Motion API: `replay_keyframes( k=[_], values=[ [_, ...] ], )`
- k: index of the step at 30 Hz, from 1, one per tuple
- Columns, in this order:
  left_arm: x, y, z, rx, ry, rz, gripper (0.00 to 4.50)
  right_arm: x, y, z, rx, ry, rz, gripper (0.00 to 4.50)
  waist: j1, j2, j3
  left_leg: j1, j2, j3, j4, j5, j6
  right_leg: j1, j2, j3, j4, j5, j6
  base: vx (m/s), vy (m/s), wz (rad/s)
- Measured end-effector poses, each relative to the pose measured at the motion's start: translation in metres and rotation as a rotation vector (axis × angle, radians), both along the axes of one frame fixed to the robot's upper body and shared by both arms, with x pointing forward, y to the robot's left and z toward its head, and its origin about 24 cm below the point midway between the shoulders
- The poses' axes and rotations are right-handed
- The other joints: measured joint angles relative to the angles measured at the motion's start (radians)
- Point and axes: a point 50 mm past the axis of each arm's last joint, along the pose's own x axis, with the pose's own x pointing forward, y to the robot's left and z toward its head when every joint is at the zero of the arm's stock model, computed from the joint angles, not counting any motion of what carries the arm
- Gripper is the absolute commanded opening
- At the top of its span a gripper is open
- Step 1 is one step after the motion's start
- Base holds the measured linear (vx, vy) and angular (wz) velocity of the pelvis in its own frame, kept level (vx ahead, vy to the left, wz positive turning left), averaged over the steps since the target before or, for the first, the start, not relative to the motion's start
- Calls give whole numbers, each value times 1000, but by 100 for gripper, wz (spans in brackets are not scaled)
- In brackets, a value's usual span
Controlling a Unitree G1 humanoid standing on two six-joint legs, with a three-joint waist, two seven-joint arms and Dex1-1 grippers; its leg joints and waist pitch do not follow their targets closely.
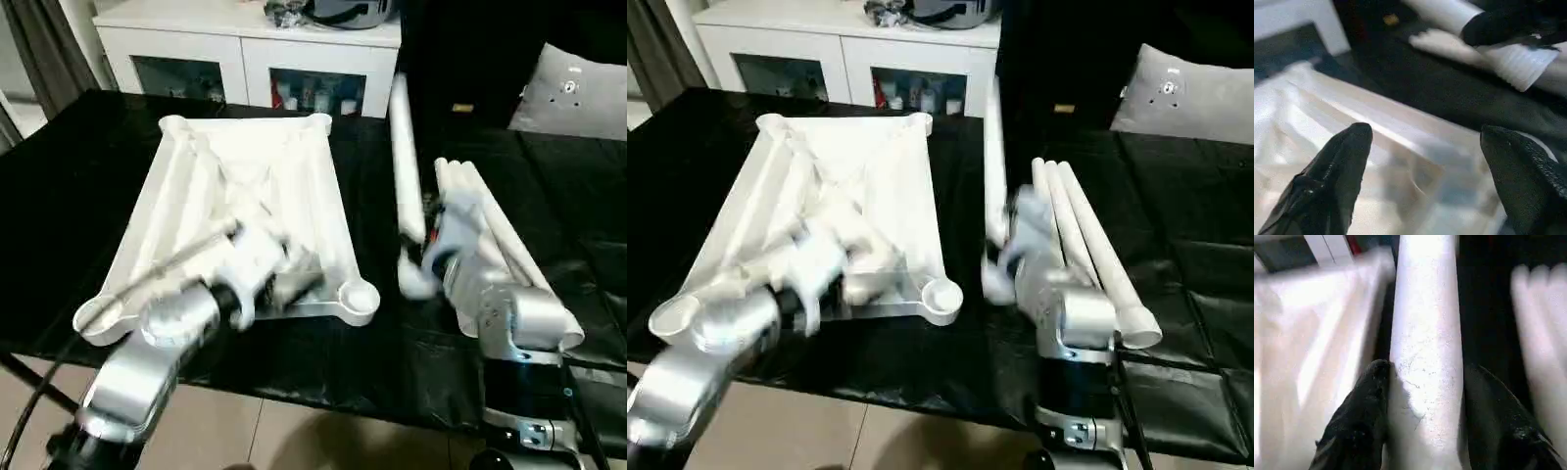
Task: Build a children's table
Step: Pick table leg
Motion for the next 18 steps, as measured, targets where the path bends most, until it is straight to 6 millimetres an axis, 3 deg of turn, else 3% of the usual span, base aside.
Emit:
replay_keyframes(
  k=[6, 10, 18],
  values=[
    [20, -14, 32, -263, -41, 43, 394, -6, 15, 13, 310, -82, 241, 188, 3, -2, 1, -2, 0, 0, 0, 0, 7, -1, 0, -1, 0, 0, -1, 0, 0, 0],
    [28, -32, 56, -630, 52, -12, 431, -17, 15, 18, 518, -203, 413, 188, 21, -2, 1, -5, 0, 0, 4, -1, 21, -1, -1, -2, 0, 1, -1, 0, 0, 0],
    [29, -51, 74, -986, 199, -121, 450, -33, 18, 11, 644, -226, 593, 188, 23, -5, 2, -8, 1, 0, 4, 2, 26, -2, -1, -4, -3, 4, -5, 0, 0, 0]
  ],
)
